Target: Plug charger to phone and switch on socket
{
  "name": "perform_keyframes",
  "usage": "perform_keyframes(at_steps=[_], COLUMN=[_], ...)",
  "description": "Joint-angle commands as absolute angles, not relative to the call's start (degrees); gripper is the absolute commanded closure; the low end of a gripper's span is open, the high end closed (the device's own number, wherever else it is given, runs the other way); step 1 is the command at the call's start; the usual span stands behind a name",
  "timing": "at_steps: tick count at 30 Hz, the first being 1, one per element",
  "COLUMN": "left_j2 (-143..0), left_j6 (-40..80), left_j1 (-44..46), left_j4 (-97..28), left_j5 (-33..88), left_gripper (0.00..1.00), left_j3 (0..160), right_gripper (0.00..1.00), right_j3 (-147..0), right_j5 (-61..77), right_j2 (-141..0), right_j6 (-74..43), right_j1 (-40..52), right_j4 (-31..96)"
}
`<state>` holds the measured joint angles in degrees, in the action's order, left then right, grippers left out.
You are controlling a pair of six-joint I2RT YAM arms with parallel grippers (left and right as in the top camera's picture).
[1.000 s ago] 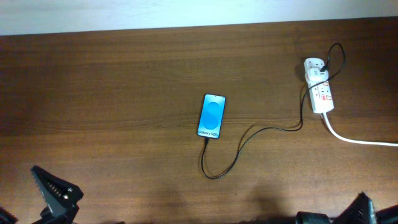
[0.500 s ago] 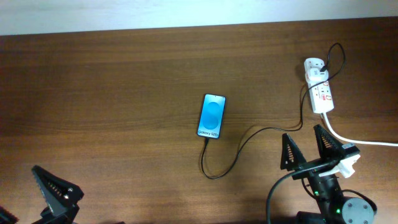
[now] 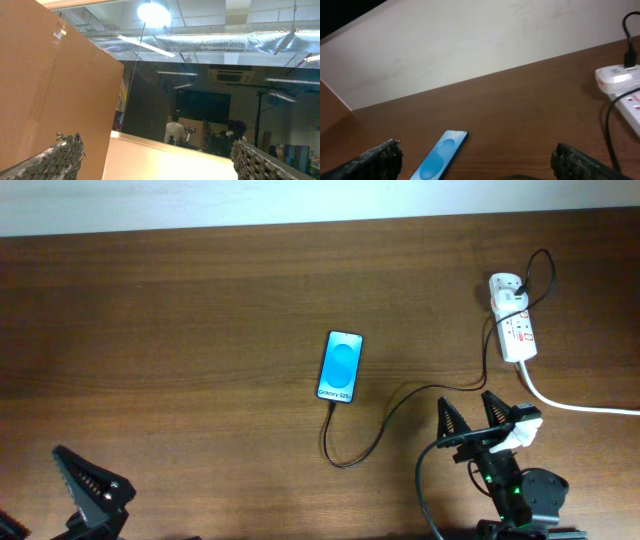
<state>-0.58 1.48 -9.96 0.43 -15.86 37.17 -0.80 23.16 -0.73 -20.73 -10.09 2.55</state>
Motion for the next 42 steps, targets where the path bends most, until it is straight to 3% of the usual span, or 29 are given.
perform_keyframes(at_steps=[1,20,23,26,31,36,42], left_j2=[-0.34,-0.38,-0.38,-0.38,-0.38,-0.38,-0.40], left_j6=[0.80,0.80,4.14,11.84,12.84,12.82,12.82], left_j1=[-10.28,-10.28,-10.28,-10.28,-10.28,-10.28,-10.28], left_j4=[0.36,-11.42,-5.93,7.86,21.98,18.33,0.73], left_j5=[-15.14,-8.40,-8.29,-8.25,-4.27,-4.27,-4.25], left_gripper=[0.01,0.01,0.01,0.01,0.01,0.01,0.01], left_j3=[37.21,35.86,28.38,15.92,0.47,0.49,0.51], right_gripper=[0.01,0.01,0.01,0.01,0.01,0.01,0.01], right_j3=[-0.32,-0.32,-0.32,-0.32,-0.32,-0.32,-0.32], right_j5=[14.39,12.36,12.36,12.36,12.36,12.36,12.36], right_j2=[-0.36,-1.28,-1.28,-1.28,-1.28,-1.28,-1.28], right_j6=[-19.99,-19.99,-19.99,-19.99,-19.99,-19.99,-19.99], right_j1=[-10.52,-10.52,-10.52,-10.52,-10.52,-10.52,-10.52], right_j4=[2.72,3.38,3.38,3.38,3.38,3.38,3.38])
